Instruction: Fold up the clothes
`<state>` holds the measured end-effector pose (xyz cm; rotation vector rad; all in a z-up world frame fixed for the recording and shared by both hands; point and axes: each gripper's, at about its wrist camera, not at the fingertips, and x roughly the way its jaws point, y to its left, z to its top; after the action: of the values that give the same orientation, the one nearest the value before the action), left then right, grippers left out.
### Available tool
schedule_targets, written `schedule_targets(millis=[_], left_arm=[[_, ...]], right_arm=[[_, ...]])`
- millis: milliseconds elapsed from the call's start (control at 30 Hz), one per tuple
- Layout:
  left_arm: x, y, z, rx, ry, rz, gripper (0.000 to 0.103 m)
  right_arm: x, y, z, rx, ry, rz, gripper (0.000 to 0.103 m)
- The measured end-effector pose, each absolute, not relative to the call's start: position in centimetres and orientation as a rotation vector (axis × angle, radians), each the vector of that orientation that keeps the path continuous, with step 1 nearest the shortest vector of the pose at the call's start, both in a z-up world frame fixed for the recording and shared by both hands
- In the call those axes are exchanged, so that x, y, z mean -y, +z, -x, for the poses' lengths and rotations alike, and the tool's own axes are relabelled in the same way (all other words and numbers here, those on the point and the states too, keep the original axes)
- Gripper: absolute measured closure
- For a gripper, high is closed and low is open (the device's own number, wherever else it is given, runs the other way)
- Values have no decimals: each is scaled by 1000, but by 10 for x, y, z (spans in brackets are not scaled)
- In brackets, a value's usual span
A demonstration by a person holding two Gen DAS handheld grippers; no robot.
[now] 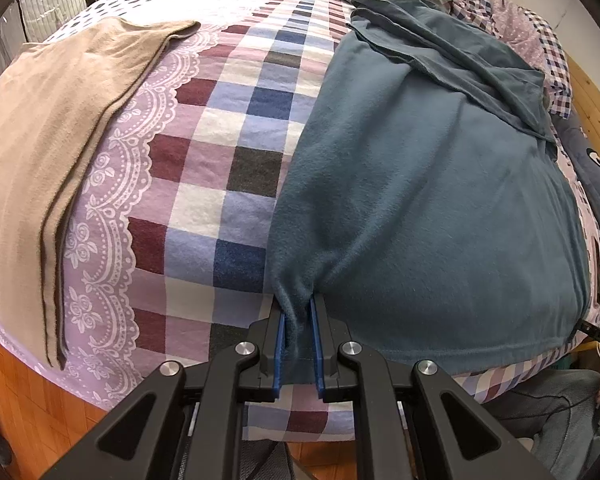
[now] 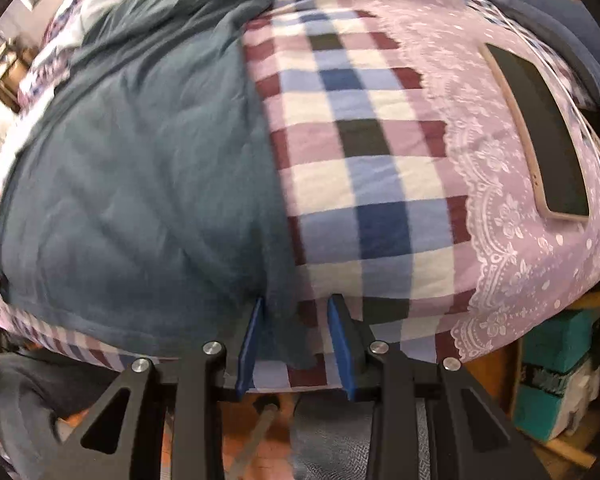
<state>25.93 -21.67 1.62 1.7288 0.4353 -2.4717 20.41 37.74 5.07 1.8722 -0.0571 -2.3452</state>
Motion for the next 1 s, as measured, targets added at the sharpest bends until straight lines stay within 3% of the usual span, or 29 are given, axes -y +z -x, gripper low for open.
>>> schedule_targets(millis=[67, 100, 133, 767, 1000], left_arm=[[216, 17, -260, -434, -2473, -1728, 92], [217, 18, -260, -436, -2476, -1729, 92], [218, 19, -260, -439, -2478, -1729, 92], [215, 42, -284, -518, -2609, -1700, 99], [219, 66, -311, -658, -2732, -1613, 100]], right_arm=[[-375, 50, -204, 12, -2339, -1885, 74], [-372, 50, -204, -11, -2330, -1884, 92], [-370, 50, -205, -33, -2321, -1881, 98], [-401, 105, -242, -268, -2362, -1780, 102], [-418, 116, -247, -340, -2386, -1775, 102]])
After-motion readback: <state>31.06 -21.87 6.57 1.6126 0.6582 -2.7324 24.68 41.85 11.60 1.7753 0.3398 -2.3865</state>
